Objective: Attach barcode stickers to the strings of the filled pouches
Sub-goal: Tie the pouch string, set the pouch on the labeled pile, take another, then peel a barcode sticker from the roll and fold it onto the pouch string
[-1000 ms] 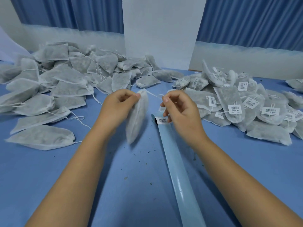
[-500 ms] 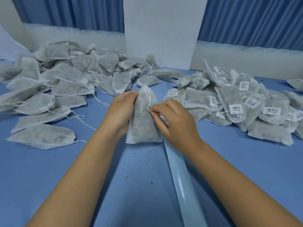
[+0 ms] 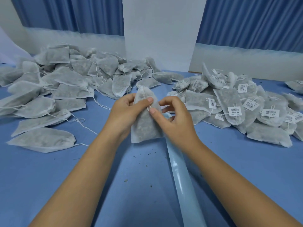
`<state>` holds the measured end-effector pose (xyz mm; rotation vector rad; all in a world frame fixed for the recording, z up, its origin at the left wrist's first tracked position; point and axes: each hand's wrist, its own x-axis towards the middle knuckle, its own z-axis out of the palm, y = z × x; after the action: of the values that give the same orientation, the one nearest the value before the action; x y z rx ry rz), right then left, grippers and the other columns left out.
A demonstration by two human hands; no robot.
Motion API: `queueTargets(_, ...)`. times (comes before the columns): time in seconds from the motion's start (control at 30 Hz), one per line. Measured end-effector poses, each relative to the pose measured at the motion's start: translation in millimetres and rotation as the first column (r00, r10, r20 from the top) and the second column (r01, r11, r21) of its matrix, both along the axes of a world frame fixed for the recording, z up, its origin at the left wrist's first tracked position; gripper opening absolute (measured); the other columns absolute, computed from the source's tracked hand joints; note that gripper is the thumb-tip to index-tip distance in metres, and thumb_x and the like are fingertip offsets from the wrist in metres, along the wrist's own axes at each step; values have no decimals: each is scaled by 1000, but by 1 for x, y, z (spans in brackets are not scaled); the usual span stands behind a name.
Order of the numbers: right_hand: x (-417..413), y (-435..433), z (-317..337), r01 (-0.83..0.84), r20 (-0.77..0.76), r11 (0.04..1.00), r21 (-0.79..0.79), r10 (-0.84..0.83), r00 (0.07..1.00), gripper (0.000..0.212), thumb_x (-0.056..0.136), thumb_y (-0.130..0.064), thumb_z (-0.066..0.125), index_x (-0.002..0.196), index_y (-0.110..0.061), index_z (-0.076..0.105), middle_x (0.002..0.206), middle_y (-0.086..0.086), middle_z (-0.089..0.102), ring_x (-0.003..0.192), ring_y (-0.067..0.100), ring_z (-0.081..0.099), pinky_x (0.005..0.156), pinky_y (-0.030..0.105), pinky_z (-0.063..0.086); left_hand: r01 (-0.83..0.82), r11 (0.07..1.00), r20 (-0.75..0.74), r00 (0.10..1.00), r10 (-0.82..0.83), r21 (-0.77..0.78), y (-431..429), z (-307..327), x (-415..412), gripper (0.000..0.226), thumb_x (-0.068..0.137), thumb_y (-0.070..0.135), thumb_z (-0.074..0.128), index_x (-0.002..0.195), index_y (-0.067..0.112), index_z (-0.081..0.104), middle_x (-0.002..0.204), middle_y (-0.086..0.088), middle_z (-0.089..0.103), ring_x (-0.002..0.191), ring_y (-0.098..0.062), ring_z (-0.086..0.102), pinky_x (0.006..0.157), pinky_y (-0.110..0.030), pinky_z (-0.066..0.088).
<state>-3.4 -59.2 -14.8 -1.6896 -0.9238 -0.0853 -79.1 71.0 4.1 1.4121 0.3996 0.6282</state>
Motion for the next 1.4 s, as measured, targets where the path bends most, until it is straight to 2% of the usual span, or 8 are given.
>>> queueTargets(0.13,6,0,6,-110,-362,994,-24,94,927,31,82,-39,76,96,-14,64,82,-3,68,65,6,58,59,20,43,-2,999,49,999,-1,50,-5,1,0,14,86,18,75,97,12,70,89,-3,74,83,-14,69,76,-31,56)
queueTargets(0.33,7,-1,8,-153,-372,979,136,193,908,12,86,-27,73,82,-16,69,69,-7,69,58,0,59,52,12,42,36,996,-1,999,-36,77,-8,3,-1,38,76,36,80,100,9,70,92,-2,75,87,-17,71,84,-38,57)
queueTargets(0.47,9,-1,8,-141,-409,979,149,191,892,9,88,-23,71,88,-14,69,74,-4,70,64,3,62,52,16,46,110,991,-84,991,-103,76,-5,3,-4,54,68,40,85,97,-3,69,107,-23,71,102,-33,69,97,-53,50)
queueTargets(0.63,20,-4,10,-129,-498,985,119,171,850,14,92,-27,65,88,-17,74,82,-5,71,73,9,62,55,18,45,47,993,-126,990,-60,-106,9,-3,0,30,74,36,81,87,11,74,96,-10,77,89,-23,73,87,-40,58)
queueTargets(0.8,45,-18,10,136,-287,943,-303,-227,931,20,86,-24,66,72,-14,57,69,0,54,58,11,46,50,15,37,-30,984,-263,965,-17,-176,29,-9,2,22,80,32,80,88,14,72,87,-3,77,76,-18,73,73,-30,58)
queueTargets(0.93,49,-26,13,-53,-367,836,-546,-182,912,34,82,-36,70,68,-18,44,66,2,59,60,16,55,52,24,35,59,954,-322,934,-157,-295,32,-10,0,35,80,34,79,105,11,72,102,-7,77,91,-22,73,85,-36,57)
queueTargets(1.07,45,-25,13,-211,-502,868,-450,-50,864,28,81,-20,76,83,-17,48,57,-10,65,56,6,63,44,20,41,191,893,-289,901,-324,-407,28,-13,1,34,72,34,78,100,16,75,101,-4,76,87,-19,74,76,-33,59)
queueTargets(1.4,45,-24,9,-231,-272,896,-379,131,953,29,81,-3,75,104,-20,68,73,1,62,56,7,51,54,17,41,306,707,-119,867,-483,-638,26,-24,10,27,87,34,66,82,11,81,104,-6,75,62,-13,69,50,-20,54)
